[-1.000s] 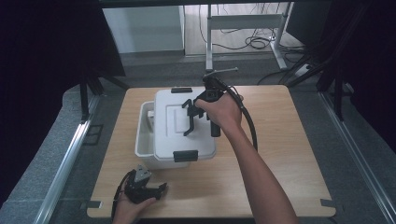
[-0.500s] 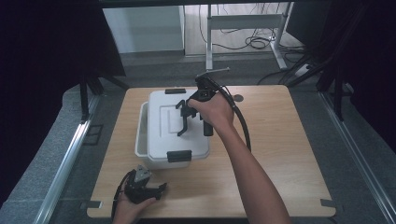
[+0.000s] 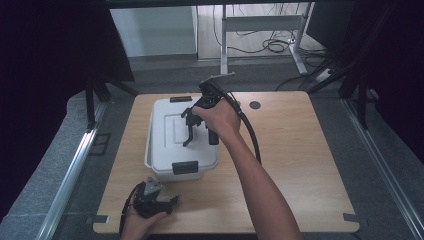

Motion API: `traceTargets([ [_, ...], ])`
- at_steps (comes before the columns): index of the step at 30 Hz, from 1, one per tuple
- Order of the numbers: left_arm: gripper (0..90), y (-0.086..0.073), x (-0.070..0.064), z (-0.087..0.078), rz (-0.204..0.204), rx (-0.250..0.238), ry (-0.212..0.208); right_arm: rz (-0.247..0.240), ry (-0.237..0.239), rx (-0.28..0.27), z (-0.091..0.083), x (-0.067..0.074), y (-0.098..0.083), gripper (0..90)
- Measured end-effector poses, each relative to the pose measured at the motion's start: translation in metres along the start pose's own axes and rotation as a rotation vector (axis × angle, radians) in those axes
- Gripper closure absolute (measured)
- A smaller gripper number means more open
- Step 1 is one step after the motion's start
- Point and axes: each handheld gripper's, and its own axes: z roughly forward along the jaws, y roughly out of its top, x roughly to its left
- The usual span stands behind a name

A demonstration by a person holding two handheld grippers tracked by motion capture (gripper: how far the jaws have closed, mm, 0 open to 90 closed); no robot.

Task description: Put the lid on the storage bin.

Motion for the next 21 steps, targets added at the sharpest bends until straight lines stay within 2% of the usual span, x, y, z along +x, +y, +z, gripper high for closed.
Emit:
traceTargets([
  [10,12.5,0.000,0.000,0.000,-0.003,-0.003,0.000,0.018,0.001,0.015,0.013,0.006,0.007,84.3],
  [21,12.5,0.000,0.000,0.000,-0.004,-0.002,-0.002,0.047,-0.002,0.026,0.029,0.005,0.016,84.3],
])
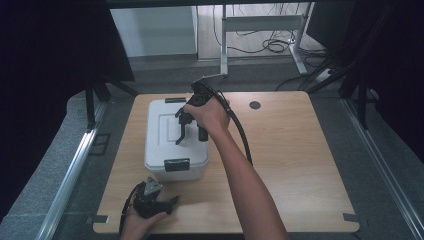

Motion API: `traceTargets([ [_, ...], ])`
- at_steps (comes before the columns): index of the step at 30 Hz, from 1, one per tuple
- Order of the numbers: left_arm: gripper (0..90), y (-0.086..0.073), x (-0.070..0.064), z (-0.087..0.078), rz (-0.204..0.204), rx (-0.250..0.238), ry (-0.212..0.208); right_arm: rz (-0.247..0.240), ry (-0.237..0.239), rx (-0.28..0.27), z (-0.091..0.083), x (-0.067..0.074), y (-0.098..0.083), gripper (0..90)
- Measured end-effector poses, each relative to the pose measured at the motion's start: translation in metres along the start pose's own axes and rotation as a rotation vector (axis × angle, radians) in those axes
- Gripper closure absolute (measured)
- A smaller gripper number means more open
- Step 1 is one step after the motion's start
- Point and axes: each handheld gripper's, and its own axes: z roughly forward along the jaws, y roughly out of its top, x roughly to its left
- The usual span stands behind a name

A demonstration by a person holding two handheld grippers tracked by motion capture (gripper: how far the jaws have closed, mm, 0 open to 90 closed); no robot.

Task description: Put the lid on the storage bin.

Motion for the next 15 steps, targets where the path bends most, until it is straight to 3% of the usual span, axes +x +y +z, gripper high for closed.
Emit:
traceTargets([
  [15,12.6,0.000,0.001,0.000,0.014,0.005,-0.005,0.047,-0.002,0.011,0.018,-0.003,0.010,84.3],
])
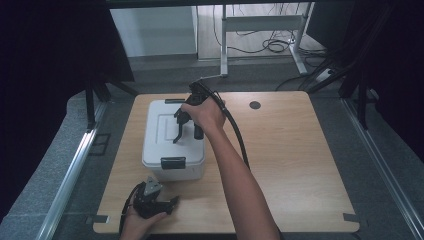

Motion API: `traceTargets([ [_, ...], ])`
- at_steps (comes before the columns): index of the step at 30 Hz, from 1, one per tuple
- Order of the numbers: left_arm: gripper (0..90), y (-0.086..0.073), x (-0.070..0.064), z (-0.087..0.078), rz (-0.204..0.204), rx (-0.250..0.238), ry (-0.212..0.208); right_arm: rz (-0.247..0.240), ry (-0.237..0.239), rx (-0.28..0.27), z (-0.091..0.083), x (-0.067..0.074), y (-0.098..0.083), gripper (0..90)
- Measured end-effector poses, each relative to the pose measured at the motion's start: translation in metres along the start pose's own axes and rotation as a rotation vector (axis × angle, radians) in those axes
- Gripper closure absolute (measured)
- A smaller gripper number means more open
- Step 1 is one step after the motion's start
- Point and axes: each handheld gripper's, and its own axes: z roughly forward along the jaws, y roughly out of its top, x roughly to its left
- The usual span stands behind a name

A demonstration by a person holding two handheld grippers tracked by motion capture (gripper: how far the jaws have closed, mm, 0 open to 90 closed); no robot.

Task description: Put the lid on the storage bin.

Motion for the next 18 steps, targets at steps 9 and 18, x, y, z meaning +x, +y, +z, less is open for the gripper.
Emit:
traceTargets([
  [9,12.5,0.000,0.000,0.000,-0.001,-0.002,0.000,0.019,-0.010,0.011,0.014,-0.004,0.005,84.2],
  [18,12.6,0.000,0.000,0.000,0.002,-0.001,-0.002,0.032,0.004,0.005,0.020,-0.008,0.005,83.8],
])
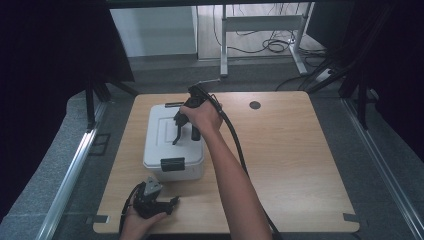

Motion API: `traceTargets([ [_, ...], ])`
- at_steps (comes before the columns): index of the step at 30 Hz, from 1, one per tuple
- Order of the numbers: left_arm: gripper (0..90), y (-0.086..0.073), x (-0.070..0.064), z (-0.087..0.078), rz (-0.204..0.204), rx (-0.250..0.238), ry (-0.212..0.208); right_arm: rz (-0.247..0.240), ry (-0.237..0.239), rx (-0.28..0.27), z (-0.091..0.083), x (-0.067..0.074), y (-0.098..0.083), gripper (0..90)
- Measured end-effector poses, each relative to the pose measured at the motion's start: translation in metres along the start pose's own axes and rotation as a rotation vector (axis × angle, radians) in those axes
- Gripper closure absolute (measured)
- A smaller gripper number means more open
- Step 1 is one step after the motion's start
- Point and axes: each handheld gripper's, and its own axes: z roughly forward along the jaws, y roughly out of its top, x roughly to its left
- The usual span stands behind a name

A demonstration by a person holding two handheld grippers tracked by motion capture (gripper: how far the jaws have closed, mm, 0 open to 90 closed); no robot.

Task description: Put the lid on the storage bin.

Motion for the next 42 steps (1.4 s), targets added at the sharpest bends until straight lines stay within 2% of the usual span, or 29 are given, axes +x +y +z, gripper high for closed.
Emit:
traceTargets([
  [5,12.6,0.000,0.000,0.000,-0.002,-0.001,0.000,0.001,0.002,-0.006,0.000,-0.001,0.000,83.8],
  [10,12.6,0.000,0.000,0.000,-0.004,-0.001,0.000,0.025,0.013,-0.015,0.004,-0.006,0.000,83.7],
  [17,12.6,0.000,0.000,0.000,-0.003,-0.001,0.000,0.024,0.017,-0.025,0.005,-0.007,0.000,83.4],
  [22,12.6,0.000,0.000,0.000,-0.002,-0.001,-0.001,-0.015,0.017,-0.036,0.003,-0.006,-0.003,79.4],
  [30,12.6,0.000,0.000,0.000,0.000,-0.001,-0.001,-0.082,0.048,-0.116,-0.019,-0.011,-0.007,70.4],
  [32,12.5,0.000,0.000,0.000,-0.001,0.001,0.001,-0.110,0.068,-0.150,-0.031,-0.017,-0.011,66.2],
  [36,12.6,0.000,0.000,0.000,-0.001,-0.001,-0.001,-0.148,0.093,-0.175,-0.048,-0.028,-0.021,63.5],
  [39,12.6,0.000,0.000,0.000,-0.004,0.000,-0.002,-0.157,0.110,-0.191,-0.056,-0.035,-0.027,62.5],
  [42,12.6,0.000,0.000,0.000,-0.005,-0.002,-0.002,-0.168,0.127,-0.221,-0.072,-0.053,-0.040,60.8],
])
